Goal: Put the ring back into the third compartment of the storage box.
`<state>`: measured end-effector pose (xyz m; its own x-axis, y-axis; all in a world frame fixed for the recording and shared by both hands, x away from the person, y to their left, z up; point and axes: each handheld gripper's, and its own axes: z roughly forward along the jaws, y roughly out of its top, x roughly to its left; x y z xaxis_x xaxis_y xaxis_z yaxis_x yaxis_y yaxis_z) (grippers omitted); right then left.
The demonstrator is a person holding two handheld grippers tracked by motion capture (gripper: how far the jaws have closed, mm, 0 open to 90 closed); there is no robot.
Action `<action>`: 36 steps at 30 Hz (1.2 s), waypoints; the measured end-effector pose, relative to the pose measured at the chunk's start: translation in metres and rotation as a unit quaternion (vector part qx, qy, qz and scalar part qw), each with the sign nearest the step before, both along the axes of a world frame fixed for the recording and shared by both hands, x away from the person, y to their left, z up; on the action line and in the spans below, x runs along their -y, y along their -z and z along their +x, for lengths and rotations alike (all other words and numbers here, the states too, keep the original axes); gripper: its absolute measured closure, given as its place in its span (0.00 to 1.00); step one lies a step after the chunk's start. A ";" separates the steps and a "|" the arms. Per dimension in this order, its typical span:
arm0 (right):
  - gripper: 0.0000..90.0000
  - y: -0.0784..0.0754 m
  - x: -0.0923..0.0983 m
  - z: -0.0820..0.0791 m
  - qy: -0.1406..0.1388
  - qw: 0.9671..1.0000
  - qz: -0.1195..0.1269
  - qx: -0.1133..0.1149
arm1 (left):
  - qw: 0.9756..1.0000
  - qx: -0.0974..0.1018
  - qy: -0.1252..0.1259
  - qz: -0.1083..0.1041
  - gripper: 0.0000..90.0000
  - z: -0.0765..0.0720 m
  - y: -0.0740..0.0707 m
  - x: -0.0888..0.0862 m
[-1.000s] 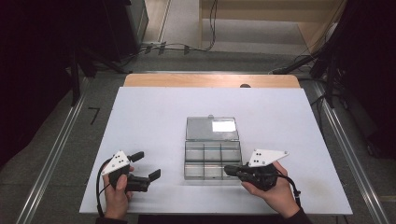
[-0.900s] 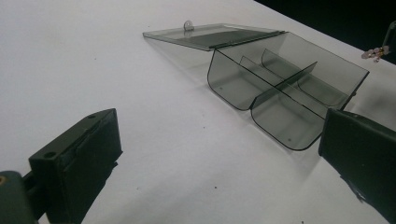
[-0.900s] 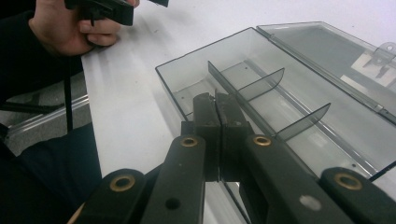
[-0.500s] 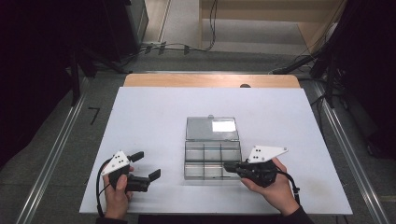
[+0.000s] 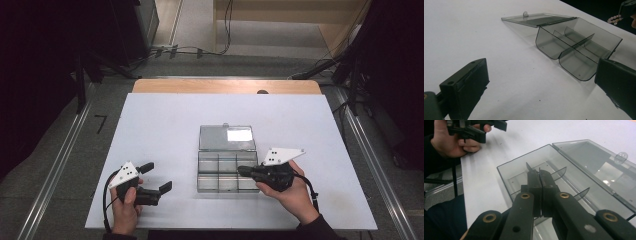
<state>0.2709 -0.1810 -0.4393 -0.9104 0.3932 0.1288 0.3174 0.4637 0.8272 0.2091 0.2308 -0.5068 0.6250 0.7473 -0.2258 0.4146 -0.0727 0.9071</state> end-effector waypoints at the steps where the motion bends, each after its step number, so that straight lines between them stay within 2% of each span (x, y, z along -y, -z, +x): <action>1: 0.97 0.000 0.000 0.002 -0.001 1.000 0.001 0.006 | 1.000 0.000 0.000 0.000 0.00 0.000 0.000 0.000; 10: 0.97 0.002 0.000 0.015 0.004 1.000 0.002 0.001 | 1.000 0.000 -0.002 0.002 0.00 0.000 0.000 0.000; 23: 0.97 0.009 0.010 0.030 0.033 0.999 0.009 0.000 | 1.000 0.000 0.000 0.004 0.00 0.000 0.000 0.001; 36: 0.97 0.019 0.013 0.038 0.050 0.999 0.008 -0.010 | 1.000 -0.001 0.002 0.007 0.00 0.001 0.000 0.002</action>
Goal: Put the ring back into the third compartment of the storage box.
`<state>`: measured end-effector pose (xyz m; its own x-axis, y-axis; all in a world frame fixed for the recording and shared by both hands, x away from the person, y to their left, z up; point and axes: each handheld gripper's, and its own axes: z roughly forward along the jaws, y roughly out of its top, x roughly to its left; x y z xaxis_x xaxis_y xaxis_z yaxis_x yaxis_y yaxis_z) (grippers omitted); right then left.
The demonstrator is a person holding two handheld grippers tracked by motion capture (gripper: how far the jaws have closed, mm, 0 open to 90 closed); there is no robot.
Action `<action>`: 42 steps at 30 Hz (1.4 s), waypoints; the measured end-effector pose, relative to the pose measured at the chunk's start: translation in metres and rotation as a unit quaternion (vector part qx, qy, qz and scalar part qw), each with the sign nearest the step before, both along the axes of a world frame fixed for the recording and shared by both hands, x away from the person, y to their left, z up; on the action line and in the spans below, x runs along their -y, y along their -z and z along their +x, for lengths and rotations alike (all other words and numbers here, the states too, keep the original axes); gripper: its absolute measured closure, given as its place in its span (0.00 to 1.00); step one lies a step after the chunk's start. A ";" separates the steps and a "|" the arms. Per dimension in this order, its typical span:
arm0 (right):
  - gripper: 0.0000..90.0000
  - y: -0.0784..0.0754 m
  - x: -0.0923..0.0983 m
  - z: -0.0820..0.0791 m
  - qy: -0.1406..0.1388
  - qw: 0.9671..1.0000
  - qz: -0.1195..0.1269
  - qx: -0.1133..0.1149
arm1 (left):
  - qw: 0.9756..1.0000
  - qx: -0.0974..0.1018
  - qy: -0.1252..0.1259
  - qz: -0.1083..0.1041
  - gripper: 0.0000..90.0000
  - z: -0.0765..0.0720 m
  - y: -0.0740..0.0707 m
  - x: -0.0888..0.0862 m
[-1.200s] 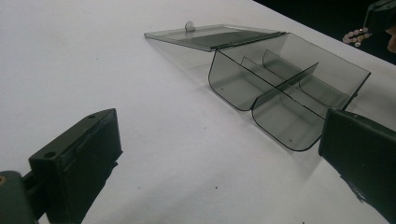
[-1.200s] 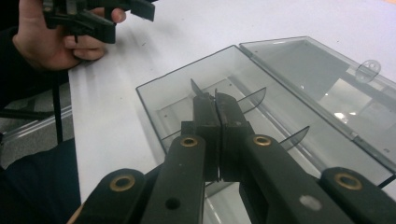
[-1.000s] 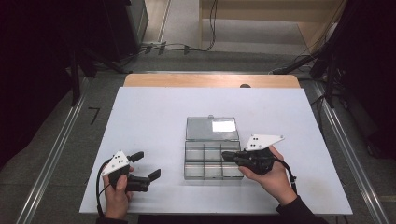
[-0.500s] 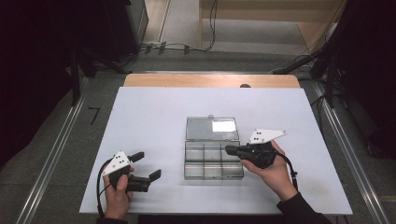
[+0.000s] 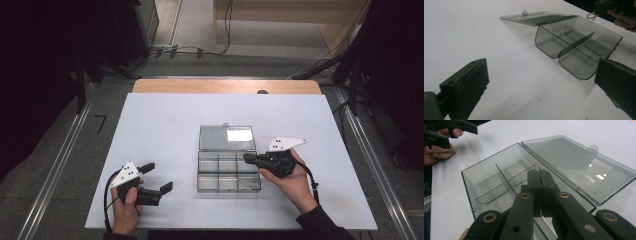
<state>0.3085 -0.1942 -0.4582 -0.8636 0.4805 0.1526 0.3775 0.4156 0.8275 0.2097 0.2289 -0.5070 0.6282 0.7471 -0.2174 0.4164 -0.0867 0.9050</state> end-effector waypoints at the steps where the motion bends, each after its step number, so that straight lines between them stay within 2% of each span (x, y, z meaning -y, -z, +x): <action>1: 0.97 0.000 0.000 0.000 0.000 1.000 -0.002 0.002 | 1.000 0.000 0.000 0.000 0.00 0.000 0.000 0.000; 30: 0.97 0.020 -0.003 0.005 0.011 1.000 -0.016 -0.015 | 1.000 0.000 0.002 0.004 0.00 0.000 0.000 0.001; 42: 0.97 0.029 -0.007 0.005 0.010 0.999 -0.030 -0.021 | 1.000 0.001 0.003 0.005 0.00 0.000 0.000 0.001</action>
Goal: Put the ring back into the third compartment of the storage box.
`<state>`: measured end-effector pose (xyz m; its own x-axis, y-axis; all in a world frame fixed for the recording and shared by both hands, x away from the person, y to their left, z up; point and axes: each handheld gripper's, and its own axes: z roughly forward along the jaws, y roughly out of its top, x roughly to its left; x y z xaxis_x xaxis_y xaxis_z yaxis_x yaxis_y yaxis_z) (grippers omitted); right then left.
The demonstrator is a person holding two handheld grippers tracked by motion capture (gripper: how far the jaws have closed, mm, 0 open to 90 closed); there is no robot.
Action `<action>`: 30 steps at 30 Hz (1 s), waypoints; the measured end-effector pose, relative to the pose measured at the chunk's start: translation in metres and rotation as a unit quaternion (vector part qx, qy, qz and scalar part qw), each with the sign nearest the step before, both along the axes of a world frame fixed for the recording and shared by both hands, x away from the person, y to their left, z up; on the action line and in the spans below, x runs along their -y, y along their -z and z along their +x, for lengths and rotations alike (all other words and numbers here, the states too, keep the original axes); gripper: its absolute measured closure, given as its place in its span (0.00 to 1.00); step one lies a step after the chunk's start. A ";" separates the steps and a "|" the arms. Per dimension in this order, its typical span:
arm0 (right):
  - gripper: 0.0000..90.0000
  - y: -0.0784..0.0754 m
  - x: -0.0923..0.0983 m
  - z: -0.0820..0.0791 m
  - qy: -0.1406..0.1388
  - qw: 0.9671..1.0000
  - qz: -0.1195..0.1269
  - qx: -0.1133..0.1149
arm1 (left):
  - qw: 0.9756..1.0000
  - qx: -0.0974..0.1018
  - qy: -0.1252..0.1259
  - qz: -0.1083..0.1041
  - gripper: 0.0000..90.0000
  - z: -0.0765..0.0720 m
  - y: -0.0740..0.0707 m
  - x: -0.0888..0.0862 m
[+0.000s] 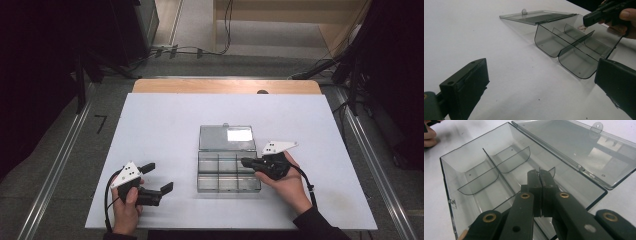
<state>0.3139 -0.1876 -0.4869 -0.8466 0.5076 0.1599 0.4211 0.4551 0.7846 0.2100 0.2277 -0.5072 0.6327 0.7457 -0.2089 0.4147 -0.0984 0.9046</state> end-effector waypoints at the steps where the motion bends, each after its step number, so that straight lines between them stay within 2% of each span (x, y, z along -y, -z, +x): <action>1: 0.97 0.001 0.000 0.000 0.000 1.000 0.000 0.001 | 1.000 0.000 0.000 0.000 0.00 0.000 0.000 0.000; 15: 0.95 0.006 -0.004 -0.002 -0.002 1.000 -0.010 -0.004 | 1.000 0.000 0.002 0.001 0.00 0.000 0.000 0.000; 20: 0.93 0.005 -0.003 -0.002 0.001 1.000 -0.003 -0.003 | 1.000 0.000 0.003 0.002 0.00 0.000 0.000 0.000; 25: 0.82 -0.001 0.001 -0.003 0.006 1.000 0.008 -0.002 | 1.000 0.000 0.002 0.000 0.00 0.000 0.000 0.000; 30: 0.59 -0.007 0.006 -0.005 0.007 1.000 0.022 0.006 | 1.000 0.000 0.002 0.000 0.00 0.000 -0.001 0.000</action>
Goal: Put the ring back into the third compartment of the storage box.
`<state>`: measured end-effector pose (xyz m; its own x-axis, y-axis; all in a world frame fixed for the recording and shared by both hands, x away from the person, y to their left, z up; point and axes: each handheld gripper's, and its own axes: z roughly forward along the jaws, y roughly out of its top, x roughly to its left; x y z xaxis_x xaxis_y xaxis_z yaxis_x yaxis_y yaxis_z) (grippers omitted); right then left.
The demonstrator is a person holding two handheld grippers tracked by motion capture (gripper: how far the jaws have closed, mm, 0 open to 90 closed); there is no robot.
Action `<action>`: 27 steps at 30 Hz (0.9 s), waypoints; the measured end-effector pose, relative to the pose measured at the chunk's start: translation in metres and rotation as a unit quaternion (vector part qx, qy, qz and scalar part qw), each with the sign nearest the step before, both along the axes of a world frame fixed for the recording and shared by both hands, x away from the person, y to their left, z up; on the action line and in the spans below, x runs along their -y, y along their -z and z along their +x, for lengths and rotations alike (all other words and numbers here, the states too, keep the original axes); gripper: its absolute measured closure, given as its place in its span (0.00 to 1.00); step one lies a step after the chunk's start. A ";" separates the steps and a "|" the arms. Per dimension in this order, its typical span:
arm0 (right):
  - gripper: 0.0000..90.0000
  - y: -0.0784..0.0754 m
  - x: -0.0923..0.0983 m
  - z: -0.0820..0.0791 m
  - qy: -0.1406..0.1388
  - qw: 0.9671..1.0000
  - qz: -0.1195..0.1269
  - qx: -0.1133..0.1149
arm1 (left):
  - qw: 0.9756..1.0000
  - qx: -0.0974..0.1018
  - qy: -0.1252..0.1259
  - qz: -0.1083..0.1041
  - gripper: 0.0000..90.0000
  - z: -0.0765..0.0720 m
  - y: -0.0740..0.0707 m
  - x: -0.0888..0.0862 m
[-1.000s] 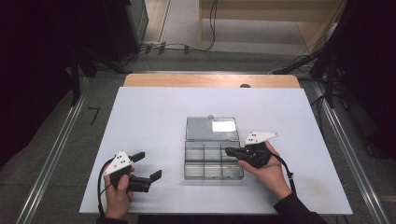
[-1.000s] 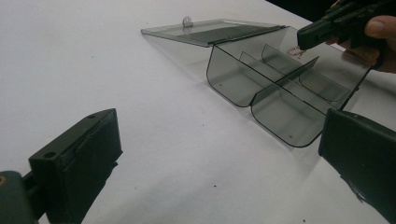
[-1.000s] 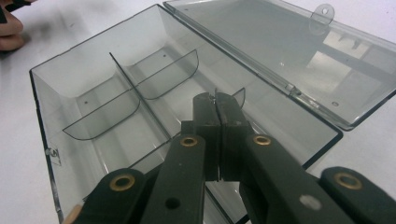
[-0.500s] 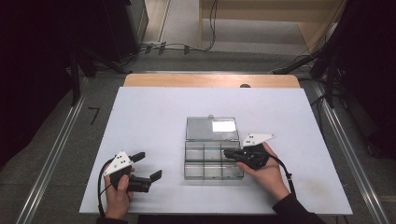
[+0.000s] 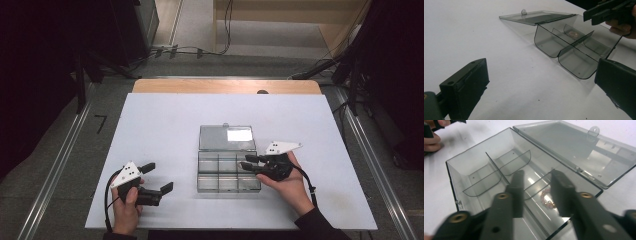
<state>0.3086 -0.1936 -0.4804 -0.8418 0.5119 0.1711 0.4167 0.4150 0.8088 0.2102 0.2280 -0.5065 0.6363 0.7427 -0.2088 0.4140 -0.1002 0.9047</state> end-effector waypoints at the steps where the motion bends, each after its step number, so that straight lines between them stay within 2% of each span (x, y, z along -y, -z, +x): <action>1: 0.54 -0.001 0.001 -0.001 0.002 1.000 0.002 -0.001 | 1.000 0.000 0.000 -0.001 0.00 0.000 0.000 0.000; 6: 0.38 -0.009 0.007 -0.002 0.000 1.000 0.018 -0.002 | 1.000 0.001 0.000 -0.003 0.00 -0.001 -0.001 0.000; 17: 0.10 -0.017 0.020 -0.003 0.015 1.000 0.025 0.003 | 1.000 0.005 0.001 -0.004 0.00 0.001 -0.003 0.001; 20: 0.08 -0.018 0.024 -0.001 0.015 0.999 0.041 -0.008 | 1.000 0.007 0.004 -0.004 0.00 0.001 -0.004 0.004; 25: 0.00 -0.019 0.029 0.000 0.010 0.999 0.047 -0.005 | 1.000 0.009 0.007 0.000 0.00 0.003 -0.010 0.010; 27: 0.00 -0.019 0.031 -0.001 0.012 0.999 0.049 -0.002 | 1.000 0.006 0.012 -0.023 0.00 0.005 -0.013 0.010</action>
